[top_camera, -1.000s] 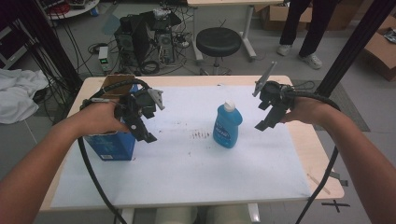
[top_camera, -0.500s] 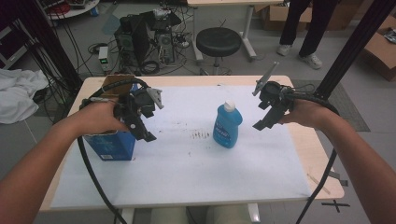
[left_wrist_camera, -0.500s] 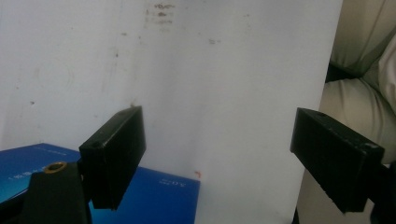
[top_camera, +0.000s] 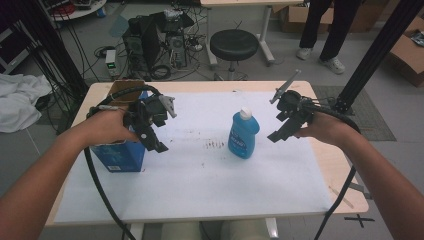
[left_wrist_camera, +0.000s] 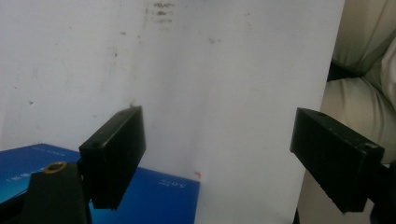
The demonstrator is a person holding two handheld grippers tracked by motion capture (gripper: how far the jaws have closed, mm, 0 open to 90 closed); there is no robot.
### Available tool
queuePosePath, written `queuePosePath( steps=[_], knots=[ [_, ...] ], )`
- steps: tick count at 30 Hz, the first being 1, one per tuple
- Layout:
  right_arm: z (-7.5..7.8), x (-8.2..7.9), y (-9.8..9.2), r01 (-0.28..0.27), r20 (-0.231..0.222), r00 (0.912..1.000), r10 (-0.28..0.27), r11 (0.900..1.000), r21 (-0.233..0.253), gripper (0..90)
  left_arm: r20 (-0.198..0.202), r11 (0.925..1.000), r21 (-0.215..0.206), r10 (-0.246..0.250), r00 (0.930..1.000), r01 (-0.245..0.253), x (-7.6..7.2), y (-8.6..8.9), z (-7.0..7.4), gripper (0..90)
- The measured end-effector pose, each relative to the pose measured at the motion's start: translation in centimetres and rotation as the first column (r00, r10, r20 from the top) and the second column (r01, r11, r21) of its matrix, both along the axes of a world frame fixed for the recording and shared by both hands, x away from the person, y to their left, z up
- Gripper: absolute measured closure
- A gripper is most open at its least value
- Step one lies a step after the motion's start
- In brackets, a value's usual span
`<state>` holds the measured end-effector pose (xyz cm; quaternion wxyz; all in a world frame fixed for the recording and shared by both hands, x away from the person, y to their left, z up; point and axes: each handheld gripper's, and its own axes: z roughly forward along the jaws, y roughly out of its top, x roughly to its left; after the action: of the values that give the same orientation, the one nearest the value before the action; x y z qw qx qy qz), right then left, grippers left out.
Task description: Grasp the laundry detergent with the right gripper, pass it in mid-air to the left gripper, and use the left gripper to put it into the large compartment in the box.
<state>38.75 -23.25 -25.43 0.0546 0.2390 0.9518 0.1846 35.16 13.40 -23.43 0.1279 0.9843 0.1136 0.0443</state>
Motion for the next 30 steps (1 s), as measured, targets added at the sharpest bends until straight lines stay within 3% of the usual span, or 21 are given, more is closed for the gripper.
queuePosePath(
  steps=[9,10,14,18,30],
  knots=[
    [-0.6,-0.2,0.4,0.060,-0.010,0.9982,-0.060,0.996,0.062,16.3,0.002,1.0000,-0.002,0.003,1.0000,-0.003,0.0,0.1,-0.1,18.7],
    [-0.8,-0.2,0.4,0.085,-0.011,0.9964,-0.085,0.992,0.089,16.3,0.001,1.0000,-0.001,0.002,1.0000,-0.002,0.0,0.2,-0.1,18.7],
    [-1.3,-0.3,0.3,0.126,-0.014,0.9921,-0.125,0.984,0.123,16.2,0.001,1.0000,-0.004,0.004,1.0000,-0.004,0.0,0.2,-0.3,18.7],
    [-1.9,-0.4,0.3,0.145,-0.010,0.9894,-0.145,0.979,0.141,16.2,-0.002,1.0000,-0.003,0.002,1.0000,-0.002,0.1,0.2,-0.3,18.7],
    [-3.5,-0.8,-0.5,0.201,0.026,0.9765,-0.214,0.947,0.251,16.5,-0.005,1.0000,-0.008,0.000,1.0000,0.000,0.3,0.2,-0.5,18.7]
  ],
)
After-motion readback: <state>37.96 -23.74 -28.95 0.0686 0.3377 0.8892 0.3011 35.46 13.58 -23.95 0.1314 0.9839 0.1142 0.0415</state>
